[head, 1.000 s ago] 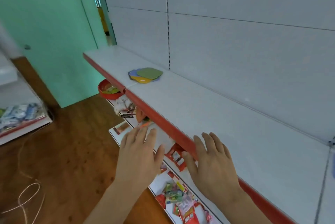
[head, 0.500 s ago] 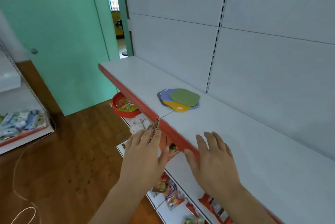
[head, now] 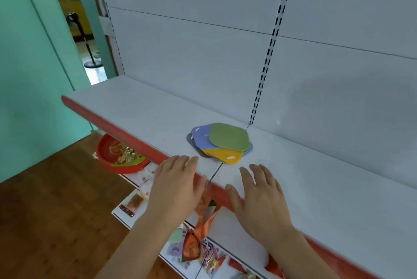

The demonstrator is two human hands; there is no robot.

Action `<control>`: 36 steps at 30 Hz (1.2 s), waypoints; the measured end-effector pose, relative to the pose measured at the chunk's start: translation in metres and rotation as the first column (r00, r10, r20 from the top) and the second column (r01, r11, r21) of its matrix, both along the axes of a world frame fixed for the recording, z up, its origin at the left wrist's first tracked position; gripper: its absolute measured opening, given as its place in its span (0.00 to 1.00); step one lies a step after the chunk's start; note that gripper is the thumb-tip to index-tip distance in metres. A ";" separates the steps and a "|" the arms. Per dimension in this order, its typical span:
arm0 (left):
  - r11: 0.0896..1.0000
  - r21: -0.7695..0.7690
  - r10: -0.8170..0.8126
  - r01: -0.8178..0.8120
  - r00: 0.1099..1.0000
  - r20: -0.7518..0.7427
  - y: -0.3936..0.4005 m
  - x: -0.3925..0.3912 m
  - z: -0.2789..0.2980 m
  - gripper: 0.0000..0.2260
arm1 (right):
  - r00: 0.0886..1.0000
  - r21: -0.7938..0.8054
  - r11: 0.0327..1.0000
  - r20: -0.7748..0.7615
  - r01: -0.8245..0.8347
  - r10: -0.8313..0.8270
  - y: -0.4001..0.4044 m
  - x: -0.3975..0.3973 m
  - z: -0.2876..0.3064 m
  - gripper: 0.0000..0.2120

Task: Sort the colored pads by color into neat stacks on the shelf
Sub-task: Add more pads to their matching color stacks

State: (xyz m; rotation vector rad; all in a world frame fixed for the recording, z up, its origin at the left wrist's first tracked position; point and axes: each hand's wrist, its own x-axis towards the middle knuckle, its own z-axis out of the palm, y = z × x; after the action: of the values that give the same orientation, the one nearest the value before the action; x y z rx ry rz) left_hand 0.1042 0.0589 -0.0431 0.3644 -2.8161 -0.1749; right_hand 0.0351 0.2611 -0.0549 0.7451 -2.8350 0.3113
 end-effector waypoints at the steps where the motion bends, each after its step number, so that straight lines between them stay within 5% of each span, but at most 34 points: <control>1: 1.000 0.008 -0.025 0.025 1.000 0.007 -0.006 -0.011 -0.002 0.28 | 1.000 0.001 1.000 -0.004 0.020 -0.020 -0.003 -0.007 -0.002 0.33; 9: 0.958 0.030 -0.288 0.287 0.957 0.023 -0.047 -0.123 -0.018 0.24 | 0.992 -0.080 0.989 0.013 0.124 -0.124 -0.041 -0.068 -0.015 0.30; 15: 0.874 0.082 -0.486 0.479 0.853 0.193 -0.053 -0.182 -0.015 0.28 | 0.983 -0.117 0.976 0.022 0.185 -0.184 -0.057 -0.099 -0.013 0.27; 21: 0.759 -0.073 -0.647 0.647 0.762 0.028 -0.066 -0.205 -0.006 0.19 | 0.967 -0.179 0.951 0.013 0.253 -0.255 -0.059 -0.109 -0.006 0.26; 25: 0.763 -0.059 -0.640 0.644 0.765 0.068 -0.061 -0.200 0.009 0.13 | 0.940 -0.327 0.887 0.009 0.326 -0.342 -0.061 -0.113 0.006 0.27; 27: 0.806 0.043 -0.591 0.590 0.802 0.082 -0.058 -0.206 0.016 0.08 | 0.925 -0.335 0.874 -0.018 0.351 -0.378 -0.063 -0.113 0.008 0.25; 30: 0.805 0.443 -0.404 0.393 0.912 -0.075 -0.084 -0.225 0.022 0.06 | 0.905 -0.322 0.862 -0.036 0.391 -0.424 -0.072 -0.110 0.006 0.21; 32: 0.540 0.813 -0.241 0.218 0.965 -0.099 -0.114 -0.235 0.029 0.04 | 0.897 -0.288 0.863 -0.033 0.414 -0.441 -0.084 -0.109 0.003 0.18; 33: 0.389 0.912 -0.216 0.130 0.975 -0.047 -0.128 -0.237 0.030 0.04 | 0.901 -0.253 0.874 -0.015 0.416 -0.433 -0.091 -0.109 0.002 0.18; 34: 0.333 0.940 -0.227 0.071 0.974 0.007 -0.141 -0.238 0.028 0.06 | 0.907 -0.208 0.886 0.015 0.415 -0.422 -0.099 -0.110 0.000 0.18; 36: 0.470 0.880 -0.265 0.060 0.961 0.076 -0.161 -0.239 0.019 0.10 | 0.901 -0.094 0.897 0.101 0.431 -0.422 -0.113 -0.113 0.000 0.20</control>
State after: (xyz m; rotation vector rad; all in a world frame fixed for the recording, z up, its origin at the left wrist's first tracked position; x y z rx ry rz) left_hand -0.1346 -0.1020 -0.0245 0.3073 -2.6812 -1.7711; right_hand -0.0783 0.1483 -0.0549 0.0755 -2.9205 0.4312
